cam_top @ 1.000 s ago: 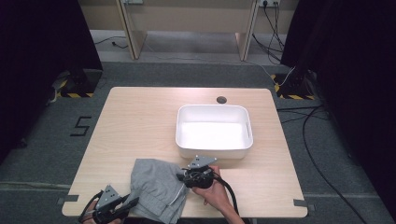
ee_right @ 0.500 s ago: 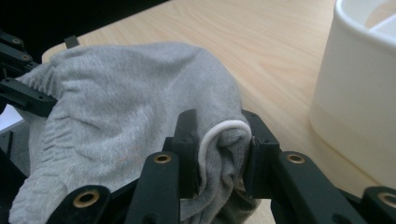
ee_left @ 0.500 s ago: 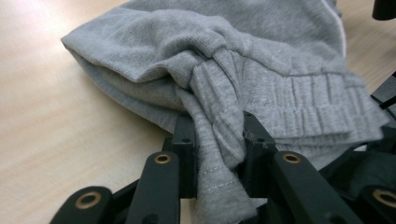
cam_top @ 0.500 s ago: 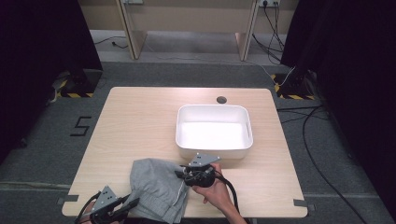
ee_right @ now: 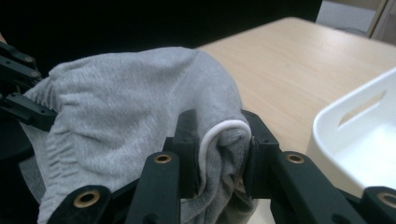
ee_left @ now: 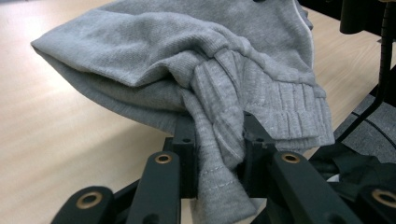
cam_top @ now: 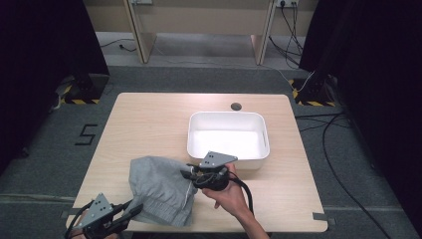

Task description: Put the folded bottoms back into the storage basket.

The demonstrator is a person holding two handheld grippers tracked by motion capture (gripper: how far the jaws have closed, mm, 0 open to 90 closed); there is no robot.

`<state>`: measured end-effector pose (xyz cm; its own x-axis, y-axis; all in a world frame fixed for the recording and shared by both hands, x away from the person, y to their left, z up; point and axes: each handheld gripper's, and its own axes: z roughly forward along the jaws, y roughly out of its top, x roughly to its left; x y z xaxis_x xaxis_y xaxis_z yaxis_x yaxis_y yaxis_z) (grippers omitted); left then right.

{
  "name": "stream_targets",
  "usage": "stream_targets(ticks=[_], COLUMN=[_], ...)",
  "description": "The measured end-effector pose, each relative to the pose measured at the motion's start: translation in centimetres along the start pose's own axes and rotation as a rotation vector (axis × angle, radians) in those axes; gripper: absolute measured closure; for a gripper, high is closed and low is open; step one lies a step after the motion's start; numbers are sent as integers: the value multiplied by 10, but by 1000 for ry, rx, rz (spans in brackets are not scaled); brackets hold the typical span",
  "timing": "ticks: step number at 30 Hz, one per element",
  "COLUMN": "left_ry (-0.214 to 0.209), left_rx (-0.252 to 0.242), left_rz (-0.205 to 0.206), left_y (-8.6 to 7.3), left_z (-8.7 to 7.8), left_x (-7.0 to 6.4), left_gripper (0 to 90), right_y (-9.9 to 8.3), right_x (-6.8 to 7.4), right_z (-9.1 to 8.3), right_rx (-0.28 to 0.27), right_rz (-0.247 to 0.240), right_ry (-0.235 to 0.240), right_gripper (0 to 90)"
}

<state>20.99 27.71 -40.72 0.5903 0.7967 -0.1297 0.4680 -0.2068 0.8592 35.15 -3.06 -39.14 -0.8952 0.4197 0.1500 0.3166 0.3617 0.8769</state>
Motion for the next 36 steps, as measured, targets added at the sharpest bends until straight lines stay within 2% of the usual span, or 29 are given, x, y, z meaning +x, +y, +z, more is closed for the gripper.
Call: stream_targets(ticks=[9,17,19,28,32,36], left_ry=[-20,-33,-29,-52,-60,-66], left_rx=[-19,-29,-28,-41,-37,-40], left_rz=[74,101,111,111,121,129], left_y=[49,88,95,125,139,152], left_z=[-13,-18,-16,-5,5,18], left_x=[4,12,13,23,23,23], left_gripper=[712,712,712,711,711,711], right_y=[41,72,78,103,112,118], right_x=[-3,-15,-17,-33,-41,-50], right_z=[-19,-31,-33,-44,-51,-59], right_rx=[-69,-112,-110,-103,-107,-102], right_rz=[-23,-10,-11,-22,-35,-28], right_ry=[-14,-16,-24,-69,-98,-124], right_gripper=[713,713,713,713,714,713])
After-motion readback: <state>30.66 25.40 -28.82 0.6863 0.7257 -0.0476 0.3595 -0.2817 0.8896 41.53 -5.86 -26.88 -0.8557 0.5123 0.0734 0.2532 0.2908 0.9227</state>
